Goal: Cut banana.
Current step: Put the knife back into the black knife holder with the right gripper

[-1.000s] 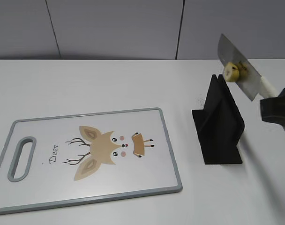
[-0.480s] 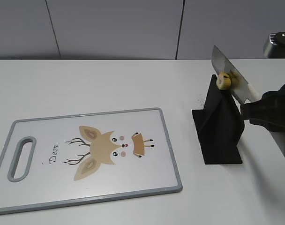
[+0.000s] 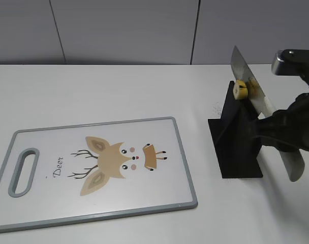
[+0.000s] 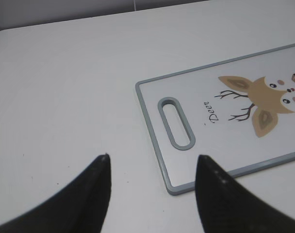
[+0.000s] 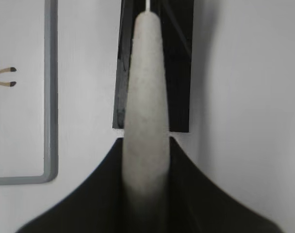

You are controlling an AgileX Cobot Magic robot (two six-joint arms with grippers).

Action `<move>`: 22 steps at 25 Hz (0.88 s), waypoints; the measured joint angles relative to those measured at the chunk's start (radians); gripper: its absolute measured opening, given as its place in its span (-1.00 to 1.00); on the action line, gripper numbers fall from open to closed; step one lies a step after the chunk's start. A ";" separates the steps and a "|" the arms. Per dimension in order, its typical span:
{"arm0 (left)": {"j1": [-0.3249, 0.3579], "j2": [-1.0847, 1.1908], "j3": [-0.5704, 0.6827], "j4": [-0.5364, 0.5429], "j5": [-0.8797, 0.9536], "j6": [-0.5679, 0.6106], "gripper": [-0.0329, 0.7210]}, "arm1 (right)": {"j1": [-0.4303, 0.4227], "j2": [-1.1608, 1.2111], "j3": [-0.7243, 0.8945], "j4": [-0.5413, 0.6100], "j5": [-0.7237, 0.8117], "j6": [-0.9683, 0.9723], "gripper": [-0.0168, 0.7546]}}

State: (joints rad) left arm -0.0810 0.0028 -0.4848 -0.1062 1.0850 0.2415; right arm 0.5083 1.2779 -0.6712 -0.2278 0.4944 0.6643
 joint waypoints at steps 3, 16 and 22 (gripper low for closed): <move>0.000 0.000 0.000 0.000 0.000 0.000 0.49 | 0.000 0.024 0.000 0.015 0.000 0.000 -0.52; 0.000 0.000 0.000 0.000 0.000 0.000 0.49 | 0.000 0.034 -0.038 0.118 0.046 -0.129 -0.52; 0.000 0.000 0.000 0.000 0.000 0.000 0.49 | 0.000 0.038 -0.038 0.094 0.050 -0.134 -0.52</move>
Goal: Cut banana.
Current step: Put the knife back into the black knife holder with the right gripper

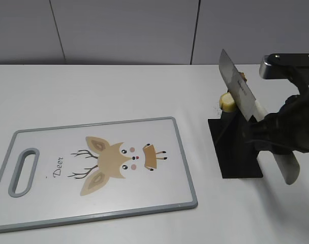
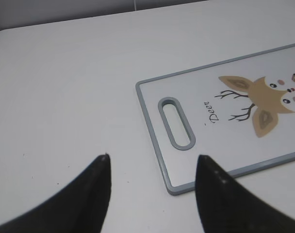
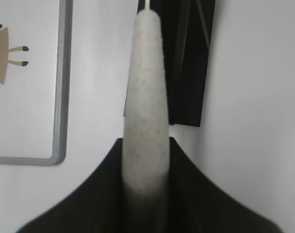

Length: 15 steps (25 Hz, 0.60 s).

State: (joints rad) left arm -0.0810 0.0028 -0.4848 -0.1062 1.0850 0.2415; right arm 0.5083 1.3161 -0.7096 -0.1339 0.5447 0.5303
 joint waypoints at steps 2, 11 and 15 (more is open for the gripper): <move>0.000 0.000 0.000 0.000 0.000 0.000 0.49 | 0.000 -0.010 0.000 -0.015 0.000 0.000 -0.52; 0.000 0.000 0.000 0.000 0.000 0.000 0.49 | 0.007 -0.058 0.000 -0.158 0.020 0.089 -0.52; 0.000 0.000 0.000 0.000 0.000 0.000 0.49 | 0.007 -0.043 -0.001 -0.157 0.019 0.095 -0.51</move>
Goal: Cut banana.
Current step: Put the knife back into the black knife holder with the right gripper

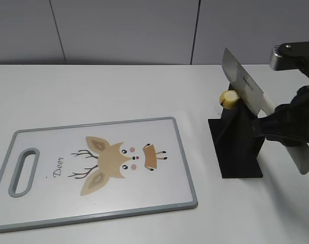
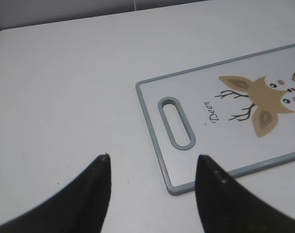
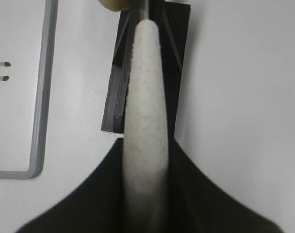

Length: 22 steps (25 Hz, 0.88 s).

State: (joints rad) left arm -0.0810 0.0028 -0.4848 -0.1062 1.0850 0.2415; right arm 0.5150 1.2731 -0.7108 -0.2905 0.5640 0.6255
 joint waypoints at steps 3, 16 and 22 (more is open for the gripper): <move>0.000 0.000 0.000 0.000 0.000 0.000 0.49 | 0.000 0.038 0.000 0.008 -0.001 -0.002 -0.51; 0.000 0.000 0.000 0.000 0.000 0.000 0.49 | 0.000 0.142 0.000 0.206 0.000 -0.052 -0.52; 0.000 0.000 0.000 0.000 0.000 0.000 0.49 | -0.004 0.171 -0.007 0.291 0.031 -0.106 -0.52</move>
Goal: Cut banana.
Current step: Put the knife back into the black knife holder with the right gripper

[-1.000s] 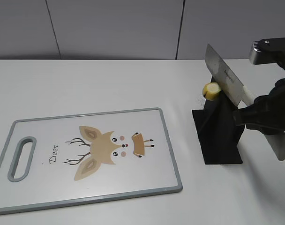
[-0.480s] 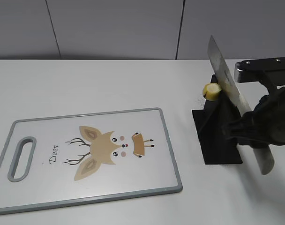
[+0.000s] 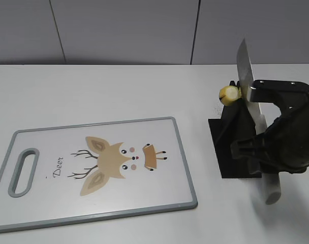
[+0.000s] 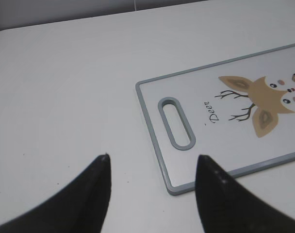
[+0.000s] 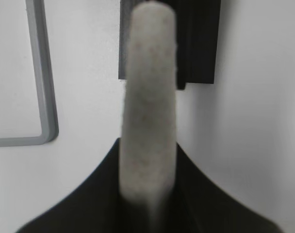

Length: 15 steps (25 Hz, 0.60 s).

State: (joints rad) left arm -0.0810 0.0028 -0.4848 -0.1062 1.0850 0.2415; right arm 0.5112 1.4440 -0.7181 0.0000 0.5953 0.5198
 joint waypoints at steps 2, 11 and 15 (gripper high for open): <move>0.000 0.000 0.000 0.000 0.000 0.000 0.49 | 0.000 0.000 -0.017 0.000 0.024 -0.001 -0.52; 0.000 0.000 0.000 0.001 0.000 0.000 0.49 | 0.000 0.013 -0.128 -0.068 0.097 -0.010 -0.52; 0.000 0.000 0.000 0.001 0.000 0.000 0.49 | 0.000 0.042 -0.134 -0.073 0.113 -0.025 -0.52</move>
State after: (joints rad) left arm -0.0810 0.0028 -0.4848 -0.1053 1.0850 0.2415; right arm 0.5109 1.4856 -0.8523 -0.0730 0.7081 0.4951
